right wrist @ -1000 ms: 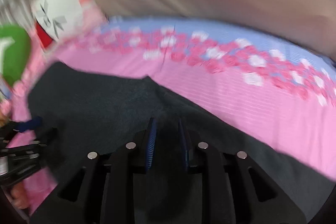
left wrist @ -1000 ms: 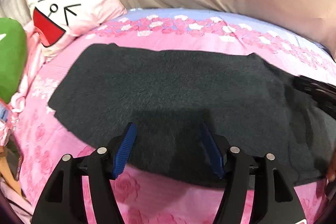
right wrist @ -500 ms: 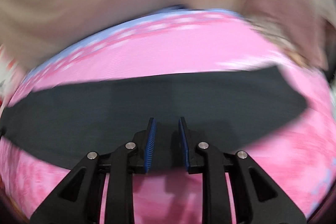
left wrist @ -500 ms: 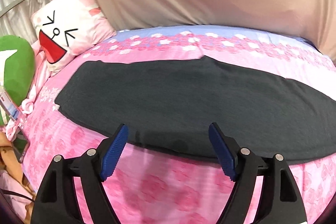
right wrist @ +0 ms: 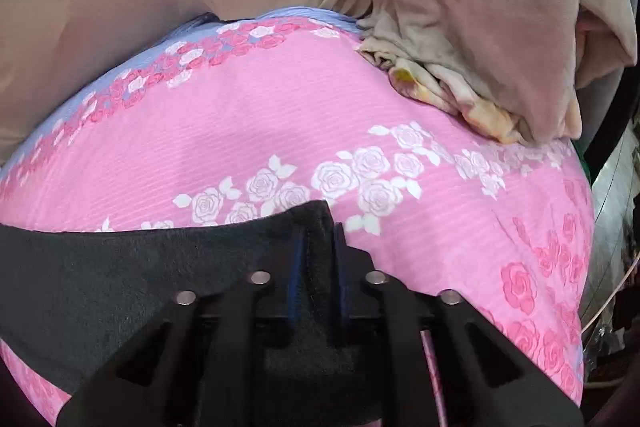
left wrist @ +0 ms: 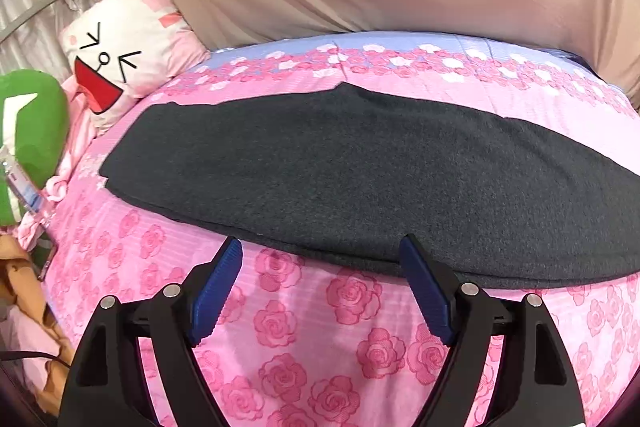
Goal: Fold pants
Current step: 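Grasp the leg hem end of the folded sweatpants with the right gripper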
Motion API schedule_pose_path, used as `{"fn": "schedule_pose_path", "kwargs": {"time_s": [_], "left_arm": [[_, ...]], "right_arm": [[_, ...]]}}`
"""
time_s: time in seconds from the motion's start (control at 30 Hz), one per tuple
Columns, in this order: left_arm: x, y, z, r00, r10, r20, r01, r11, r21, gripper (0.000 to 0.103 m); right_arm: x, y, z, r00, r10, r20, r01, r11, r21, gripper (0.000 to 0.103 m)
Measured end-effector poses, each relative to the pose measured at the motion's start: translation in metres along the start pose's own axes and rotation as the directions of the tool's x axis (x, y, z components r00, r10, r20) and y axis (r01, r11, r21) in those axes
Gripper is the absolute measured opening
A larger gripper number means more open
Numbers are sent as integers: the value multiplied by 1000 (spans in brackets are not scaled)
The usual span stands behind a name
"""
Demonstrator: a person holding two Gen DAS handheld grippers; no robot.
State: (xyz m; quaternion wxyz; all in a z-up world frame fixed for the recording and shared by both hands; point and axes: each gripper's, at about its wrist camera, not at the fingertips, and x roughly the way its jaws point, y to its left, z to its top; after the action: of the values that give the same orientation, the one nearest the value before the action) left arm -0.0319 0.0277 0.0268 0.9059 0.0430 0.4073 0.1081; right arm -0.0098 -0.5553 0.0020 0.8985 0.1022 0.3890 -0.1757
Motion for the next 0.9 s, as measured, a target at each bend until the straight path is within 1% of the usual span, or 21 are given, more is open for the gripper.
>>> {"fn": "schedule_pose_path", "kwargs": {"time_s": [0.03,0.07,0.1,0.13,0.17,0.2,0.23,0.27,0.33,0.37,0.4,0.47,0.5,0.57,0.67,0.73,0.87,0.9], "left_arm": [[-1,1,1,1000,13,2,-13,1000,-1,79],[-2,2,3,1000,29,5,-29,1000,-3,79],[-2,2,4,999,38,5,-38,999,-7,80],[-1,1,5,999,42,2,-42,999,-10,80],[0,0,6,999,39,-3,-39,999,-12,80],[2,-3,7,999,33,-10,-33,999,-10,80],[2,-6,8,999,31,-13,-31,1000,-5,80],[1,-9,8,1000,28,-11,-28,1000,-2,80],[0,-16,8,1000,24,-7,-24,1000,17,80],[-2,-21,7,1000,19,-1,-19,999,29,80],[-3,-25,7,1000,16,5,-17,999,39,80],[-5,-35,5,1000,4,13,-5,998,61,80],[-5,-39,4,1000,-5,13,4,997,72,81],[-6,-47,2,999,-30,14,28,996,84,81],[-6,-56,-1,998,-54,12,52,994,96,81],[-6,-60,-5,998,-69,4,68,992,104,81],[-8,-61,-12,997,-83,4,82,990,114,82],[-9,-59,-14,996,-85,4,84,990,113,82]], "right_arm": [[-9,-3,3,999,2,39,-2,1000,9,7],[-11,-6,4,998,-6,58,5,1000,19,6],[-7,-11,5,998,-28,57,27,999,25,6],[12,-20,3,998,-59,-12,59,998,25,6],[20,-28,2,998,-40,-58,43,998,53,5],[16,-36,1,999,-11,-43,15,995,97,7],[-3,-43,0,1000,-4,17,1,992,127,10],[-17,-44,-3,999,-2,50,-4,991,132,13],[-44,-45,-14,996,22,82,-32,991,129,16],[-53,-45,-20,996,34,86,-45,990,130,24],[-64,-44,-33,995,49,81,-60,988,139,34],[-72,-43,-53,995,72,65,-81,985,151,48],[-73,-44,-60,995,80,59,-89,983,160,49],[-73,-48,-80,992,119,40,-125,968,216,49],[-66,-54,-92,987,159,25,-160,946,283,49],[-62,-54,-94,984,179,19,-176,934,311,51],[-56,-54,-84,979,202,9,-193,920,341,57],[-54,-54,-81,978,207,1,-195,917,347,57]]}}
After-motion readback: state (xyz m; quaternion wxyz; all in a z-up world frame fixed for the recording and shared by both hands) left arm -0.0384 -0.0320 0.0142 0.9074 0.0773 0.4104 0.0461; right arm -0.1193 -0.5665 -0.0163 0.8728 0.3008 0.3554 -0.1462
